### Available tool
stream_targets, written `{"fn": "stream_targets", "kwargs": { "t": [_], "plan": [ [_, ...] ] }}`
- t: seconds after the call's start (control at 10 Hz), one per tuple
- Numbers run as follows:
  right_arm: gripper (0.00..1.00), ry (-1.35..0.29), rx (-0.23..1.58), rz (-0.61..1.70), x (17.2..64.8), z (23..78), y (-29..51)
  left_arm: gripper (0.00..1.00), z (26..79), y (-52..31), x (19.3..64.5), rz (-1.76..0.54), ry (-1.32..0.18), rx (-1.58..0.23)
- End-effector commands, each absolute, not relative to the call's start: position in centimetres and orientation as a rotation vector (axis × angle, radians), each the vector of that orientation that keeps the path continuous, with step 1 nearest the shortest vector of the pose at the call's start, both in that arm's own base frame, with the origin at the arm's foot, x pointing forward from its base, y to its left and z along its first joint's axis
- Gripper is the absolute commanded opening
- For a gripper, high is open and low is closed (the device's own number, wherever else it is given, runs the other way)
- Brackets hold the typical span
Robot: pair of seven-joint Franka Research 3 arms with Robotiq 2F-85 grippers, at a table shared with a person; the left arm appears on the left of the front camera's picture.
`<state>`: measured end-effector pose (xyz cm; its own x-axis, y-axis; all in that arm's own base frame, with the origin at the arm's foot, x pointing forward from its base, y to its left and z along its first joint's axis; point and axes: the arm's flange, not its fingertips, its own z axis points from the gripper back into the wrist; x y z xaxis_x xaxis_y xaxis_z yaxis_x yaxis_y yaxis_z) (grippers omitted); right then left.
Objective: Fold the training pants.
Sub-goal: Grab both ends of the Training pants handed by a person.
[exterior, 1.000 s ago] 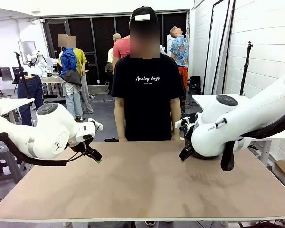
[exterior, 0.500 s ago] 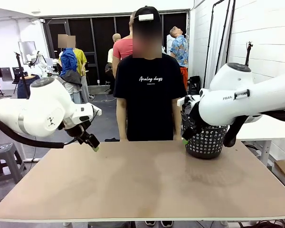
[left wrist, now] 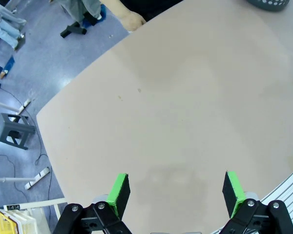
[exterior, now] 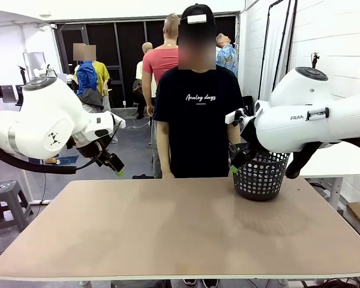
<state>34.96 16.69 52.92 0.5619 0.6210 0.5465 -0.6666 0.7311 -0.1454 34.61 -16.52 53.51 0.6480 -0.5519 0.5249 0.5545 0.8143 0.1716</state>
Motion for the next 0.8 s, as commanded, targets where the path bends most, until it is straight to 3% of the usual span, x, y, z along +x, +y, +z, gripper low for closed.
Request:
{"fn": "stream_targets", "kwargs": {
  "t": [0.0,0.7],
  "plan": [
    [1.00,-0.593,0.048,0.799,34.4,53.6,16.1,1.00,53.9,-16.7,33.7,-0.595,-0.597,0.026],
    [1.00,-0.557,-0.108,0.828,33.6,56.6,15.0,1.00,55.6,-16.9,32.3,-0.636,-0.566,0.087]
  ]
}}
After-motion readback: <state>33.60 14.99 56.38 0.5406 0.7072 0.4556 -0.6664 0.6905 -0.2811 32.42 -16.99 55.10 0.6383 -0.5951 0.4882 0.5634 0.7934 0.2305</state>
